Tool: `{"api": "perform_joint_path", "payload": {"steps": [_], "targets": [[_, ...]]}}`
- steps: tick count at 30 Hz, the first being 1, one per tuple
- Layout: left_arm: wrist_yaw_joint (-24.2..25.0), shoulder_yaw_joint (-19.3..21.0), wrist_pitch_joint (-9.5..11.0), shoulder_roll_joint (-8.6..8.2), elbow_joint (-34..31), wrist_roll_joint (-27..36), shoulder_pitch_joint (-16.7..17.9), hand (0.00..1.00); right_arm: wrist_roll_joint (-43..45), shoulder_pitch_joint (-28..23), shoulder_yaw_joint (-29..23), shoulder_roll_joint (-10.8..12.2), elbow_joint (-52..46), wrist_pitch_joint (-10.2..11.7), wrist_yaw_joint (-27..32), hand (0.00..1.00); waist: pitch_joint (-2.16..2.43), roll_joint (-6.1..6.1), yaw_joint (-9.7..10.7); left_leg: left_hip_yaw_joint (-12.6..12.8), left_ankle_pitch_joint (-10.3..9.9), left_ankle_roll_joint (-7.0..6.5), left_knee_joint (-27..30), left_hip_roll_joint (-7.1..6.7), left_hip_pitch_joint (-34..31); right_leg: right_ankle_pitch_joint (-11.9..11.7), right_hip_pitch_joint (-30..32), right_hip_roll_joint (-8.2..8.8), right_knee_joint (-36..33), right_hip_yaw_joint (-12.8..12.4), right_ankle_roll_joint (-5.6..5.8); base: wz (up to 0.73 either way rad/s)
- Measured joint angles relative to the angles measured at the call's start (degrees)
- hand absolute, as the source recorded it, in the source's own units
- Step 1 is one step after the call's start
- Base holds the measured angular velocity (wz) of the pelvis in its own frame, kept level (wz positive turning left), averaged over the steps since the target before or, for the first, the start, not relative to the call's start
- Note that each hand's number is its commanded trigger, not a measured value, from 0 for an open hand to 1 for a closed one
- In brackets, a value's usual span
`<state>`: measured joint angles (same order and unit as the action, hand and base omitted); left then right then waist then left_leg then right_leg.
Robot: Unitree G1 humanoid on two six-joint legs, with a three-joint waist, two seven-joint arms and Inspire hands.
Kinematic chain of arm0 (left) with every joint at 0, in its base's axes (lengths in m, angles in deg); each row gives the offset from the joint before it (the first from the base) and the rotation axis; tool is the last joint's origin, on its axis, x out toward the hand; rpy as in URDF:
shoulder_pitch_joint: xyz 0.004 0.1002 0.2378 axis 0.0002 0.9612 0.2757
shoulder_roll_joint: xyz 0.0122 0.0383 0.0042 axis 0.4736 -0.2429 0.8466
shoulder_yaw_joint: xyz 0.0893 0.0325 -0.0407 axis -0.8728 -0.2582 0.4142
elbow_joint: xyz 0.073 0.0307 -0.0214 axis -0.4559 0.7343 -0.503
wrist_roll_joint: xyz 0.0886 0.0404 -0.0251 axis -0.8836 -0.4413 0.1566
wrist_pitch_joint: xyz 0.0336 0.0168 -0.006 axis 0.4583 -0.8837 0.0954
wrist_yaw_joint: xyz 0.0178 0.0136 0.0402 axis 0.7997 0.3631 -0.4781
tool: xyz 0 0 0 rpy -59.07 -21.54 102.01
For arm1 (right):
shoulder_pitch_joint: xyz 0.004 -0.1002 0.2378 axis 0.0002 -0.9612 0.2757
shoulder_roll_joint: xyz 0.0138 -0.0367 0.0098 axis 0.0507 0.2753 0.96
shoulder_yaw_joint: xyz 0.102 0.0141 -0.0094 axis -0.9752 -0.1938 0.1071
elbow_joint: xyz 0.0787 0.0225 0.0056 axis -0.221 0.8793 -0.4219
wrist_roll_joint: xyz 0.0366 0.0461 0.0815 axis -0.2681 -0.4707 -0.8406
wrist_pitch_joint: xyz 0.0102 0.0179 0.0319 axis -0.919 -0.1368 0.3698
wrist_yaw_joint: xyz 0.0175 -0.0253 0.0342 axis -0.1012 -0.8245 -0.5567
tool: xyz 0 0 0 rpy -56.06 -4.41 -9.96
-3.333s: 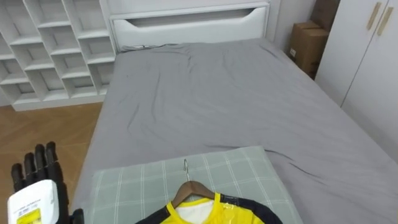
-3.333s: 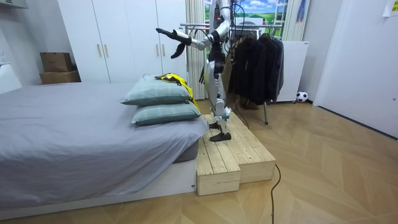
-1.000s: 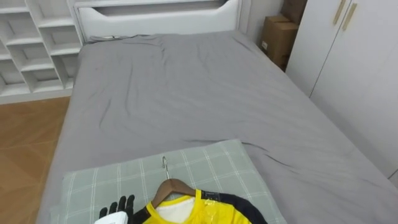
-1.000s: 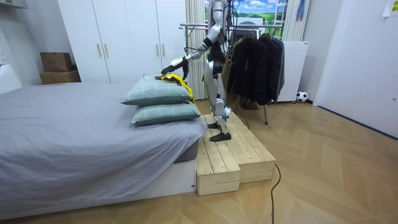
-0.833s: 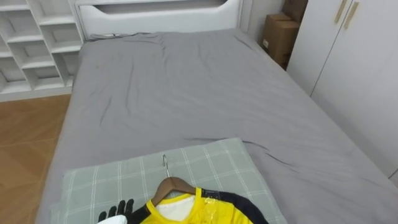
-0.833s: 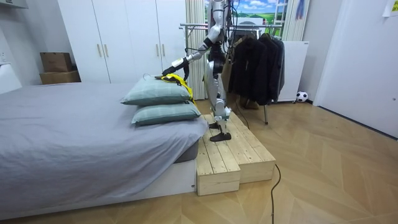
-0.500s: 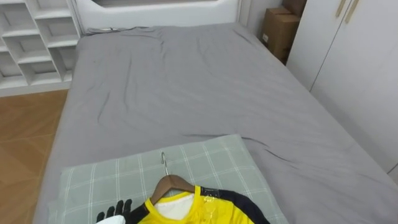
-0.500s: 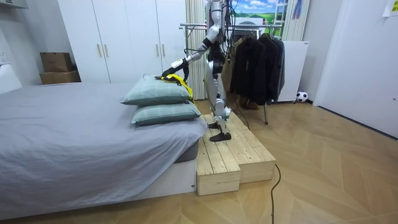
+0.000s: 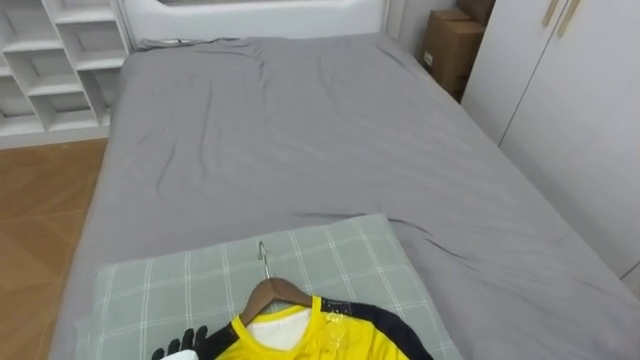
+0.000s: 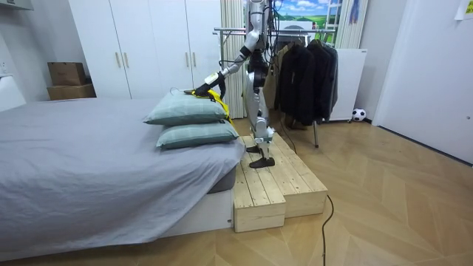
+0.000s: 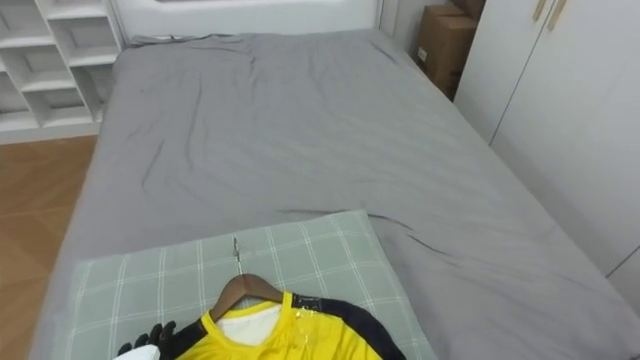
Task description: Hang clothes
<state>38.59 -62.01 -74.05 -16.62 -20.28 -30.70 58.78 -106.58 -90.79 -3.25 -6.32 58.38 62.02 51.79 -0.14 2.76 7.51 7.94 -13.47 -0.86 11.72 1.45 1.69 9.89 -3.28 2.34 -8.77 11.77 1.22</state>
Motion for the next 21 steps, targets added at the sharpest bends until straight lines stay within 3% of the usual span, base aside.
{"api": "perform_joint_path", "payload": {"steps": [3,6,8,17,21], "targets": [[0.0,0.0,0.0,0.13,1.6,0.0,-2.1,0.0,0.3,0.4,0.5,0.0,0.0,0.0,-0.1,0.0,-0.25,0.27,0.0,-0.1,0.1,0.09,-0.1,0.04,-0.6,-0.2,0.6,-0.05,0.0,0.0,-0.24,0.0],[0.0,0.1,0.0,0.18,1.6,0.0,-3.5,0.0,0.3,0.6,0.6,0.0,0.1,0.0,-0.5,0.0,-0.01,0.47,0.2,0.0,0.1,0.15,0.1,0.12,-2.2,-0.2,2.3,-0.09,-0.3,-0.1,-0.37,0.0],[-0.1,0.1,0.0,0.44,1.6,0.0,-4.4,0.0,0.3,0.9,0.9,0.1,0.1,0.0,-0.5,0.0,-0.1,0.73,0.2,0.0,0.3,0.22,0.2,0.12,-2.7,-0.3,2.7,-0.1,-0.2,0.0,-0.47,0.0],[-0.4,-0.1,0.1,0.56,1.8,0.0,-5.9,0.0,1.0,2.0,3.0,0.1,0.2,0.2,-0.8,0.0,-0.6,1.93,0.3,0.1,0.4,0.4,1.7,0.41,-5.4,-0.3,5.0,-0.3,0.0,-0.5,-0.48,-0.01],[-0.3,0.0,0.2,0.75,1.8,0.0,-6.0,0.0,1.1,2.0,3.4,0.1,0.1,0.7,-2.0,0.0,-0.45,2.42,0.2,0.1,0.5,0.58,1.7,0.64,-6.0,-0.3,5.6,-0.49,0.0,-0.6,-0.48,0.0]]}}
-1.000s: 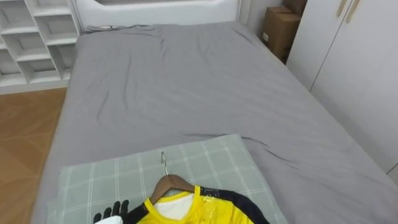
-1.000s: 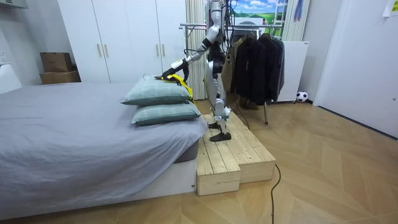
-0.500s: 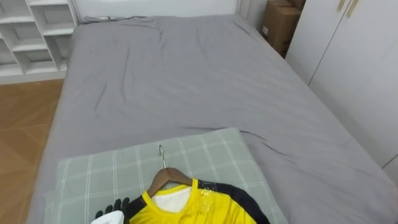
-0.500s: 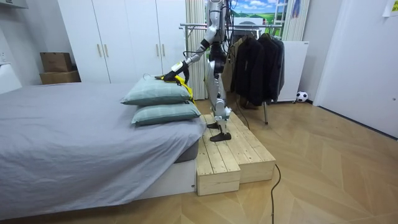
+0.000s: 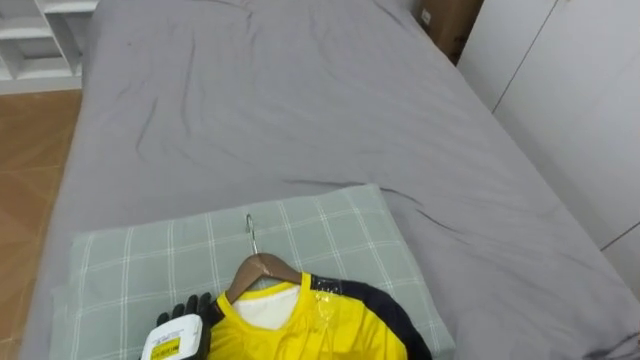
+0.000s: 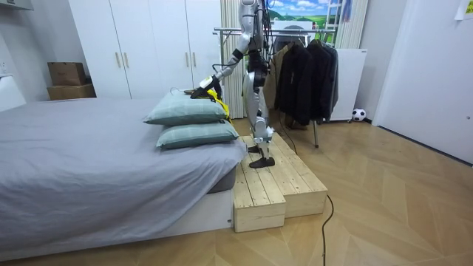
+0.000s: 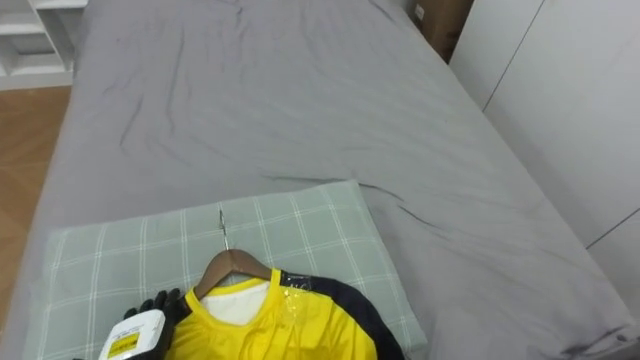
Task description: Hang clothes
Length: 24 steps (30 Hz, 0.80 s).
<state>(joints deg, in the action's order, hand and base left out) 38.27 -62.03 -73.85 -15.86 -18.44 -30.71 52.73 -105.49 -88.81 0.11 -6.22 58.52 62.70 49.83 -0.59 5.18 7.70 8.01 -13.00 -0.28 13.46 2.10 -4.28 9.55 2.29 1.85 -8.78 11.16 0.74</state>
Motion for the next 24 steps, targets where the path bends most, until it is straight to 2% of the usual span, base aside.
{"api": "perform_joint_path", "payload": {"steps": [4,9,13,17,24], "targets": [[0.0,0.0,0.4,0.45,1.0,0.5,-0.7,0.0,-0.1,0.3,1.1,0.0,-0.3,0.1,0.0,0.0,-0.03,0.18,-0.1,0.0,0.1,0.17,0.0,0.21,-0.2,0.0,0.1,-0.13,0.0,0.0,0.0,0.0],[-0.1,0.0,1.9,0.87,5.4,3.5,-3.9,0.0,0.0,1.7,2.3,0.0,0.0,0.7,0.0,0.0,-0.21,0.63,-0.2,0.0,0.2,0.28,0.5,0.35,-1.2,0.0,0.9,-0.24,0.0,0.0,-0.01,0.01],[-0.4,0.0,2.3,1.22,7.5,4.0,-5.7,0.0,0.0,1.9,2.7,0.0,0.1,0.7,0.2,0.0,-0.31,0.91,-0.1,0.0,0.2,0.28,1.3,0.35,-2.3,0.0,1.7,-0.18,-0.1,0.0,-0.06,0.0],[-0.7,0.0,2.4,2.08,7.7,4.5,-7.6,0.0,-0.1,2.9,3.9,0.2,2.0,0.7,0.3,0.0,-0.65,1.53,0.1,-0.1,0.2,0.28,2.2,0.48,-4.4,-0.4,3.2,-0.24,0.0,0.1,-0.61,0.0],[0.3,-0.2,2.6,2.75,7.3,5.6,-8.6,0.0,-0.7,3.0,4.4,0.2,2.0,1.3,0.1,0.0,-0.59,1.68,0.6,-0.2,0.2,0.28,2.4,0.69,-5.7,-0.6,4.7,-0.24,-1.0,0.6,-0.87,0.02]]}}
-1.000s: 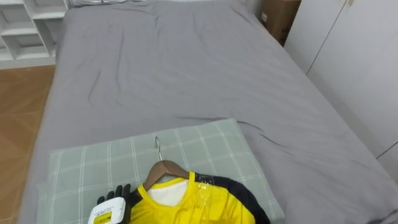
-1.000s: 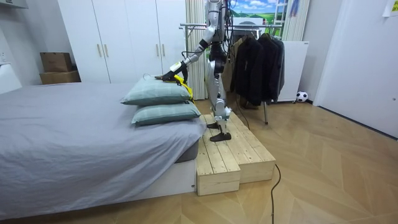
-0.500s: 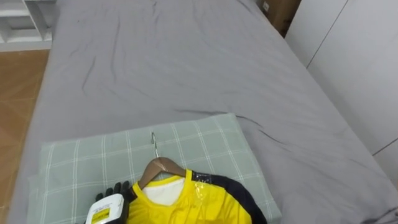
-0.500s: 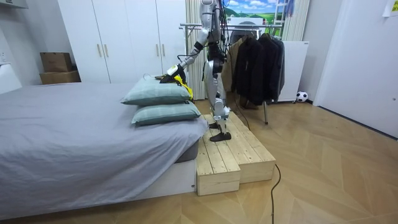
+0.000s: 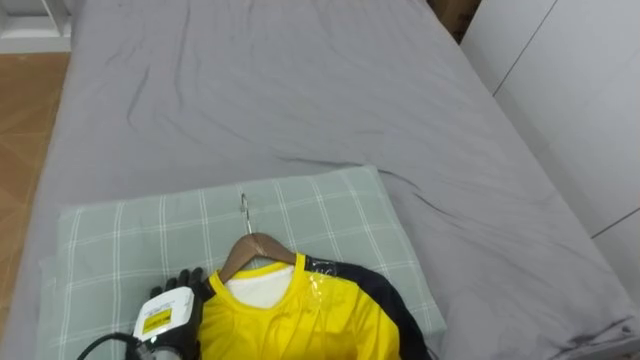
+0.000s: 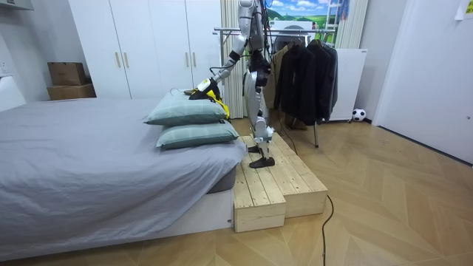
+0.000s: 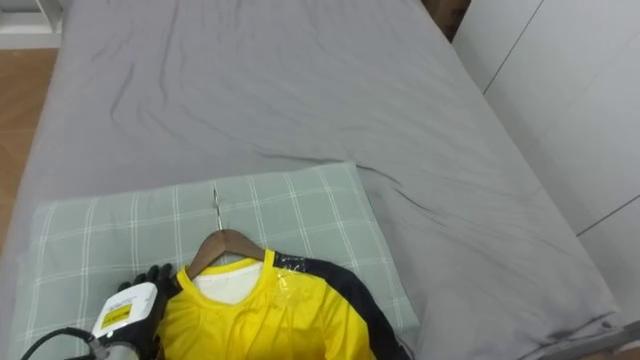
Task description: Hang clothes
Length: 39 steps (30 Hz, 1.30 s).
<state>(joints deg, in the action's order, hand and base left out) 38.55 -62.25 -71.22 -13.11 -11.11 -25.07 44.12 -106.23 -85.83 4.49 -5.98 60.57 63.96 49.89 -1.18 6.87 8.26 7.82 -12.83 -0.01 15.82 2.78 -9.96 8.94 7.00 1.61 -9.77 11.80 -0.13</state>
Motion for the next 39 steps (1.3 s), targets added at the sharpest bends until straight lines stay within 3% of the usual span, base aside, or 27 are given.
{"api": "perform_joint_path", "payload": {"steps": [1,2,3,4,8,13,39], "targets": [[0.1,0.0,0.0,0.06,0.0,0.0,-0.1,0.21,0.0,0.0,0.0,0.0,0.0,0.0,0.0,0.0,-0.01,0.01,0.0,0.0,0.0,0.0,0.0,0.02,0.0,0.0,0.0,0.0,0.0,0.0,0.0,0.0],[0.5,0.0,0.0,0.17,0.0,0.1,-0.4,0.3,0.0,0.1,0.1,0.1,0.0,0.0,0.0,0.0,-0.01,0.02,0.0,0.1,0.0,0.0,0.0,0.06,0.0,-0.1,0.0,-0.02,0.0,0.1,-0.09,0.0],[1.0,-0.2,0.0,0.32,0.0,0.2,-0.6,0.72,-0.1,0.3,0.4,0.0,0.0,0.0,-0.1,0.0,-0.01,0.02,0.0,0.1,0.0,0.0,0.0,0.11,0.0,-0.1,0.0,-0.04,0.0,0.5,-0.15,0.0],[1.1,-0.4,0.0,0.41,0.0,0.6,-0.7,1.0,-0.1,0.4,0.6,0.0,0.0,0.0,-0.1,0.0,-0.01,0.02,0.0,0.1,0.0,0.0,0.0,0.14,0.0,-0.1,0.0,-0.04,-0.1,0.6,-0.19,0.05],[1.4,-1.6,0.0,1.01,0.0,1.1,-1.2,1.0,0.0,1.6,1.7,0.0,0.1,0.3,0.0,0.0,-0.06,-0.12,0.0,0.1,0.0,0.02,0.4,0.44,-0.3,-0.3,0.0,-0.16,-0.1,0.9,-0.43,0.02],[1.3,-1.5,0.0,1.66,0.1,1.0,-3.2,1.0,0.5,2.2,1.8,-0.3,0.1,0.5,0.1,0.0,-0.57,-0.98,-0.2,0.2,0.0,0.02,1.0,0.58,-0.4,-0.4,-0.1,-0.24,-0.4,1.0,-0.5,0.01],[1.6,-0.8,-0.5,1.99,0.2,1.1,-4.5,1.0,0.4,2.2,1.8,-0.7,0.1,1.1,0.0,0.0,-0.38,-1.95,-0.1,1.2,0.0,0.01,1.8,0.76,-0.3,-0.4,-0.1,-0.07,-1.0,0.8,-0.5,-0.01]]}}
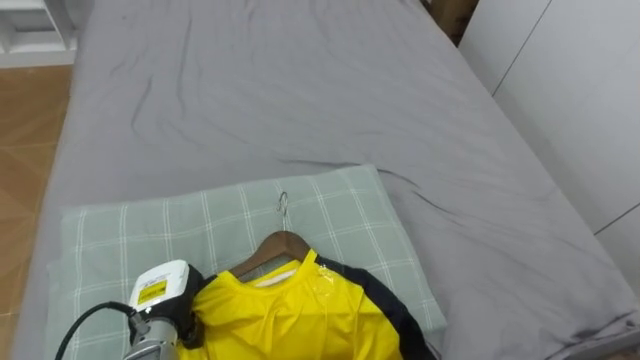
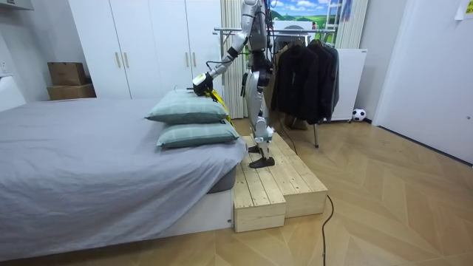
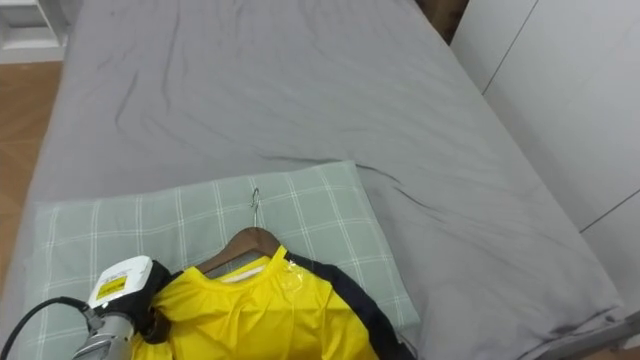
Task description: Hang clothes
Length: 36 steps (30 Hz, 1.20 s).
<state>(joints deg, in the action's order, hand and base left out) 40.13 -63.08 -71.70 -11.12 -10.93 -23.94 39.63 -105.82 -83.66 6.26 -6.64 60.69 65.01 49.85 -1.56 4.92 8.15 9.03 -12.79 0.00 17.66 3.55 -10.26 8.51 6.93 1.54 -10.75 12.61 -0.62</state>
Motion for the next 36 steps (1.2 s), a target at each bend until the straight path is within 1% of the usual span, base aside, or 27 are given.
{"api": "perform_joint_path", "payload": {"steps": [7,10,12,14,17,19,21,22,25,26,28,30,31,33,34,36], "targets": [[0.4,0.2,0.1,-0.04,-0.1,1.1,0.0,1.0,0.0,-0.2,-0.3,0.0,0.1,0.0,0.1,0.0,0.05,-0.07,0.0,0.0,0.0,0.0,0.2,0.0,0.0,0.0,-0.1,0.05,-0.1,0.1,0.0,0.0],[0.1,0.4,0.2,-0.1,-0.2,1.1,0.0,1.0,0.7,-0.4,-1.0,-0.1,-0.2,0.0,0.2,0.0,0.27,-0.46,0.0,0.0,0.0,0.0,0.2,-0.02,0.0,0.0,-0.1,0.06,-0.1,0.0,0.0,0.0],[-0.7,0.4,0.2,-0.44,-0.2,1.1,0.1,1.0,2.0,-0.6,-1.5,-0.4,-0.5,0.0,0.2,0.0,0.51,-0.9,-0.2,0.4,0.0,-0.01,0.1,0.01,0.1,0.0,-0.2,0.1,0.0,-0.2,0.0,0.0],[-1.2,0.4,0.3,-0.52,-0.6,1.1,0.7,1.0,2.7,-0.7,-1.8,-0.5,-0.9,0.1,0.3,0.0,0.48,-1.14,-0.2,0.6,0.0,-0.01,-0.2,0.01,1.0,0.0,-0.8,0.07,0.0,-0.5,0.01,-0.06],[-2.2,0.4,0.8,-0.7,-0.7,1.6,0.9,1.0,2.9,-1.5,-1.8,-0.8,-2.1,0.2,1.1,0.0,0.61,-1.56,-0.4,1.0,0.0,-0.01,-0.5,0.01,1.6,0.0,-1.0,0.06,-0.1,-0.9,0.01,-0.07],[-2.7,0.5,0.9,-0.69,-2.1,2.1,1.5,1.0,3.2,-2.1,-1.9,-0.8,-2.7,0.9,1.7,0.0,0.69,-1.73,-0.4,1.0,0.0,-0.05,-0.7,-0.05,1.8,0.0,-1.1,0.09,-0.1,-0.9,0.01,0.0],[-3.8,0.5,1.8,-0.65,-2.8,2.4,2.2,1.0,3.7,-2.7,-2.1,-0.8,-2.9,1.3,2.0,0.0,0.72,-1.81,-0.3,1.0,0.1,-0.09,-1.1,-0.16,2.8,0.0,-2.1,0.19,0.0,-0.8,0.01,0.0],[-4.0,0.5,1.9,-0.65,-2.9,2.6,2.4,1.0,3.8,-2.7,-2.1,-0.7,-3.0,1.3,2.0,0.0,0.77,-1.87,-0.3,0.9,0.1,-0.09,-1.1,-0.16,3.1,0.0,-2.4,0.19,0.0,-0.8,0.02,0.0],[-4.2,0.5,2.0,-0.59,-6.2,4.3,3.8,1.0,3.9,-3.0,-2.7,-0.6,-2.9,1.8,2.6,0.0,0.79,-2.3,-0.3,0.8,0.1,-0.1,-0.8,-0.18,3.4,0.0,-3.0,0.27,0.1,-0.3,0.06,0.03],[-4.4,0.5,2.4,-0.56,-7.4,4.5,4.1,1.0,3.9,-3.1,-3.1,-0.6,-2.9,2.2,3.1,0.0,0.78,-2.58,-0.4,0.6,0.0,-0.1,-0.7,-0.16,3.5,-0.1,-3.1,0.33,0.1,0.0,0.1,0.1],[-4.6,0.6,3.5,-0.55,-8.4,5.1,4.2,1.0,4.0,-3.7,-3.7,-0.6,-2.9,2.5,3.7,0.0,0.7,-3.07,-0.4,0.3,0.0,-0.1,-0.3,-0.17,3.6,-0.1,-3.7,0.34,0.1,0.2,0.11,0.12],[-4.6,0.9,4.6,-0.55,-9.7,7.4,4.2,1.0,4.1,-4.1,-4.6,-0.6,-2.9,2.5,4.0,0.0,0.73,-3.73,-0.5,0.1,0.0,-0.09,-0.3,-0.14,4.6,-0.1,-4.8,0.33,0.2,0.4,0.12,0.05],[-4.6,1.0,4.7,-0.55,-10.0,8.1,4.3,1.0,4.1,-4.1,-4.7,-0.6,-2.9,2.5,4.0,0.0,0.75,-3.89,-0.5,0.1,0.0,-0.09,-0.4,-0.13,4.9,-0.1,-5.1,0.33,0.2,0.5,0.12,0.0],[-5.2,1.0,5.8,-0.6,-11.3,8.9,4.7,1.0,3.9,-4.8,-5.1,-0.8,-3.0,2.6,4.0,0.0,0.82,-4.47,-0.4,0.1,0.0,-0.08,-0.6,-0.1,5.5,0.0,-5.9,0.33,0.2,0.8,0.14,0.02],[-5.3,1.0,5.8,-0.6,-12.8,8.9,5.1,1.0,4.0,-4.9,-5.4,-0.9,-3.0,2.6,4.0,0.0,0.87,-4.56,-0.4,0.1,0.0,-0.07,-0.8,-0.1,5.7,0.0,-5.9,0.32,0.2,0.8,0.14,0.0],[-5.6,1.1,6.3,-0.57,-18.2,8.9,7.0,1.0,3.9,-5.8,-7.1,-0.9,-3.0,2.6,3.9,0.0,0.99,-4.87,-0.5,0.1,0.0,-0.08,-1.2,-0.25,6.1,0.0,-6.2,0.37,0.3,0.5,0.13,0.0]]}}
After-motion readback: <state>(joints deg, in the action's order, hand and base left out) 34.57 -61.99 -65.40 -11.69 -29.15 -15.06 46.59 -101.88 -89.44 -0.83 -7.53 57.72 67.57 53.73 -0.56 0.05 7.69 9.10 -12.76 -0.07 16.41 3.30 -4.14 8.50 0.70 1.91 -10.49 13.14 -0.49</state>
